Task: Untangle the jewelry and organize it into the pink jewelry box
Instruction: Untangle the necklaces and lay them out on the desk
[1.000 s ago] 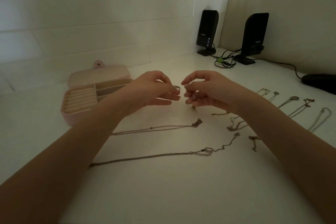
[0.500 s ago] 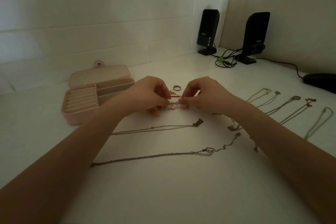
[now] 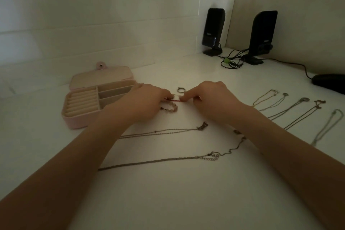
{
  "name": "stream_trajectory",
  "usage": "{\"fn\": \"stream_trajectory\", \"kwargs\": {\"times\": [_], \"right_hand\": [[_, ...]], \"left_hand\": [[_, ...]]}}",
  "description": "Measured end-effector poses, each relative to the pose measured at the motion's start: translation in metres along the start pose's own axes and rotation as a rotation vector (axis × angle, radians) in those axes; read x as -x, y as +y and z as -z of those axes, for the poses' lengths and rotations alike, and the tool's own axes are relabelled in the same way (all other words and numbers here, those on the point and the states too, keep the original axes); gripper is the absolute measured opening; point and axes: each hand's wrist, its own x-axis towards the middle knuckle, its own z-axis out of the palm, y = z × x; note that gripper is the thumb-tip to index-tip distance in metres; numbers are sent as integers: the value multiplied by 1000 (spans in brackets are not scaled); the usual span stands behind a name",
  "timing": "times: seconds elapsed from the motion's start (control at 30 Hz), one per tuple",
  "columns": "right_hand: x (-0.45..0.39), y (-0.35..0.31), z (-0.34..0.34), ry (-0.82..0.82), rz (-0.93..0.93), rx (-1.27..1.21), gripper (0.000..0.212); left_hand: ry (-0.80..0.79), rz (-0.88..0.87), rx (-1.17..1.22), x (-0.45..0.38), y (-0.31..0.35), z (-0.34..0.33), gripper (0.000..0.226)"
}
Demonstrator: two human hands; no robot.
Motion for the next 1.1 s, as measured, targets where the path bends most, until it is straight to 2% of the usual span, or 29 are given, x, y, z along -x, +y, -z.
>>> {"fn": "stream_trajectory", "kwargs": {"times": [0.17, 0.3, 0.5, 0.63, 0.73, 0.87, 0.97, 1.1], "right_hand": [[-3, 3, 1, 11, -75, 22, 45], [-2, 2, 3, 28, -102, 2, 40], [0, 1, 7, 72, -130, -56, 39], [0, 1, 5, 75, -115, -71, 36], [0, 1, 5, 64, -115, -55, 36], [0, 1, 12, 36, -117, 9, 34], [1, 2, 16, 9, -108, -49, 32], [1, 4, 15, 35, -64, -114, 41]], "left_hand": [[-99, 46, 192, 3, -5, 11, 55], [-147, 56, 27, -4, -9, -4, 55], [155, 92, 69, -4, -8, -6, 23], [240, 107, 127, -5, -10, -5, 15], [206, 98, 95, -6, -14, -2, 18], [172, 140, 60, -4, -18, -1, 40], [72, 145, -4, -6, -22, -8, 42], [-41, 170, -62, -8, -20, -12, 49]]}}
